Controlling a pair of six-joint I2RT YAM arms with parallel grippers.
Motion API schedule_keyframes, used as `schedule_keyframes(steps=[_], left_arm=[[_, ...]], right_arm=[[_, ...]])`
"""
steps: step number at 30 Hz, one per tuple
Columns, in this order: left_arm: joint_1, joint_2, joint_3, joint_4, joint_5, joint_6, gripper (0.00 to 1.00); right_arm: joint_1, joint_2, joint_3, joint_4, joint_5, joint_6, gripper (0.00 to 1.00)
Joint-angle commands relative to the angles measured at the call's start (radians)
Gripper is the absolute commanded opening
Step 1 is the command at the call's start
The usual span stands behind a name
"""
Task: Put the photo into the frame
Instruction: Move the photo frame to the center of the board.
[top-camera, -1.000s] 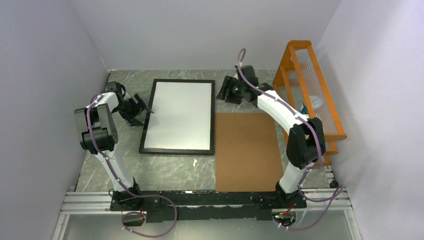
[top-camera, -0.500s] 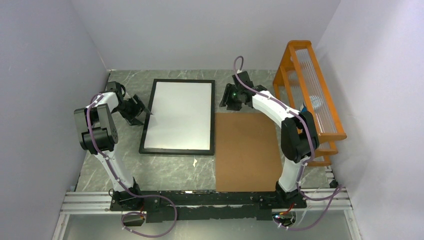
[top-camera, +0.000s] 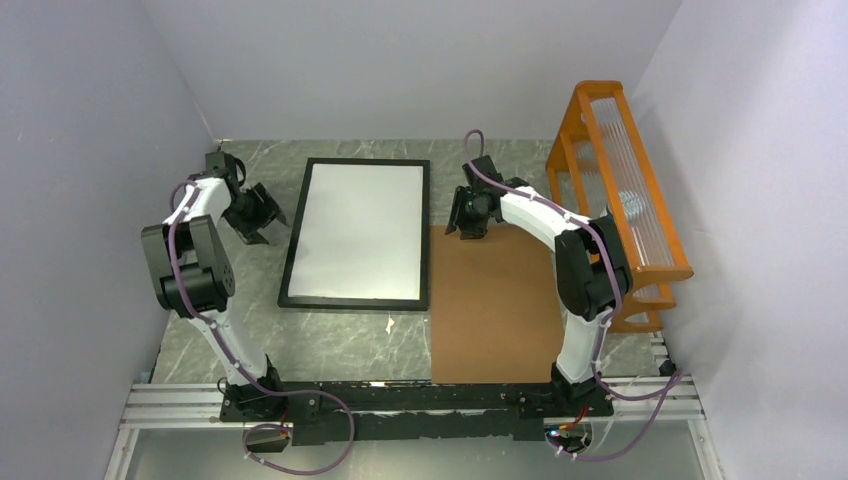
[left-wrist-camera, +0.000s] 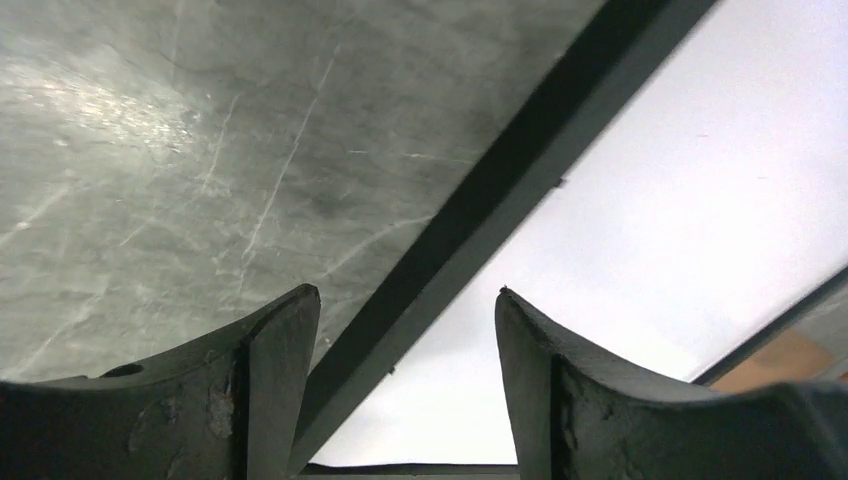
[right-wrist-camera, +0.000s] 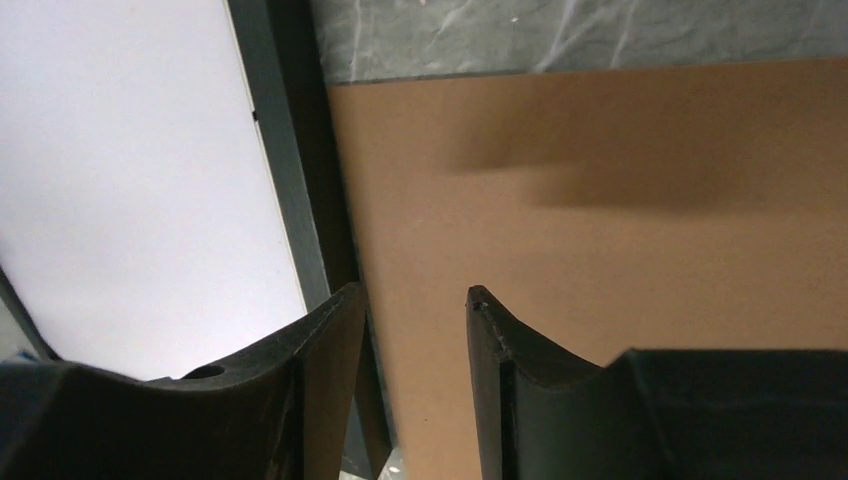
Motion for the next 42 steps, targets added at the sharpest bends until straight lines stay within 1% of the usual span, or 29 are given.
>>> schedule_keyframes(steps=[1,4,8,14,22,24,26,28,34,36,40,42], left_arm=[[-0.005,-0.128,0.041,0.013,0.003,0.02,0.71],[-0.005,-0.15,0.04,0.003,0.017,0.022,0.72],[-0.004,-0.179,0.049,-0.016,0.034,0.028,0.73],[-0.012,-0.227,0.017,0.003,0.148,0.0,0.74],[-0.069,-0.268,-0.044,0.043,0.291,-0.031,0.75],[-0.101,-0.284,-0.063,0.061,0.321,-0.038,0.76],[-0.138,-0.299,-0.083,0.074,0.343,-0.051,0.76],[-0.187,-0.315,-0.1,0.081,0.354,-0.062,0.76],[-0.356,-0.375,-0.199,0.164,0.36,-0.141,0.78],[-0.421,-0.391,-0.241,0.209,0.346,-0.175,0.8],[-0.561,-0.384,-0.283,0.263,0.298,-0.228,0.87],[-0.627,-0.359,-0.285,0.283,0.265,-0.247,0.9]], right_arm=[[0.003,0.036,0.019,-0.018,-0.102,-0.05,0.46],[0.034,0.115,0.106,-0.067,-0.114,-0.068,0.46],[0.073,0.185,0.169,-0.07,-0.125,-0.06,0.43],[0.106,0.266,0.236,-0.061,-0.182,-0.053,0.36],[0.135,0.339,0.331,-0.04,-0.282,-0.099,0.35],[0.135,0.33,0.349,-0.048,-0.263,-0.099,0.36],[0.133,0.288,0.344,-0.062,-0.211,-0.093,0.36],[0.126,0.211,0.292,-0.058,-0.152,-0.076,0.37],[0.069,-0.083,0.016,-0.074,0.051,0.006,0.45],[0.047,-0.19,-0.083,-0.106,0.133,0.031,0.52],[0.0,-0.328,-0.258,-0.206,0.254,0.057,0.68],[-0.025,-0.383,-0.328,-0.229,0.307,0.068,0.78]])
